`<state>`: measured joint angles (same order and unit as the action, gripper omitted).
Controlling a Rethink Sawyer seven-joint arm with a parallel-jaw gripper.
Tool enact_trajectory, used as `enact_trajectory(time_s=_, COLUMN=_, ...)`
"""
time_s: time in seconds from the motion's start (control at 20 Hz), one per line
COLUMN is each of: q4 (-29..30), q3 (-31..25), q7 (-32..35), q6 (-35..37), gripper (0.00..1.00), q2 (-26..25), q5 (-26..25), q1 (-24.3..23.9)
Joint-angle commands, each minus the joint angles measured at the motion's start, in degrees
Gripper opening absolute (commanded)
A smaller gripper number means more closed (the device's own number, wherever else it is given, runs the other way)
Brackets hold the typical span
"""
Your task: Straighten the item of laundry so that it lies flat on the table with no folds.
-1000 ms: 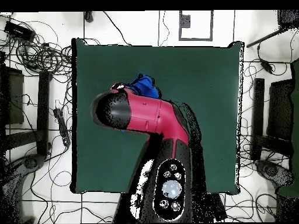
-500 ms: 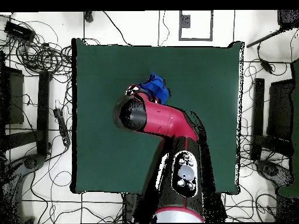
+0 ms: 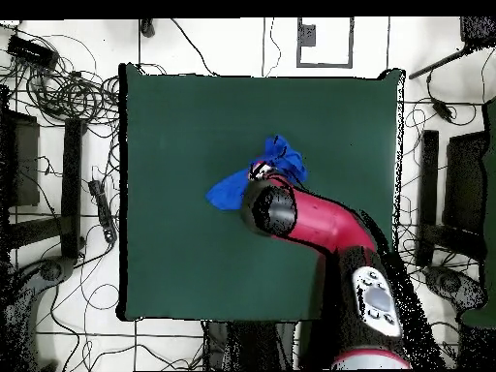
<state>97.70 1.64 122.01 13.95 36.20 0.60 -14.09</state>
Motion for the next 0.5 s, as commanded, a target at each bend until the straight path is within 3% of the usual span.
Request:
enact_trajectory(time_s=0.05, q4=13.4, q3=-12.6, q7=-9.8, q6=-1.4, gripper=0.0, q2=4.9, q5=-10.6, q1=-11.6)
enact_trajectory(time_s=0.3, q4=14.6, q3=-16.8, q7=-11.7, q6=-1.0, gripper=0.0, q2=4.7, q5=-19.3, q1=-20.4)
enact_trajectory(time_s=0.5, q4=13.3, q3=-18.9, q7=-10.2, q6=-1.0, gripper=0.0, q2=3.0, q5=-24.4, q1=-23.3)
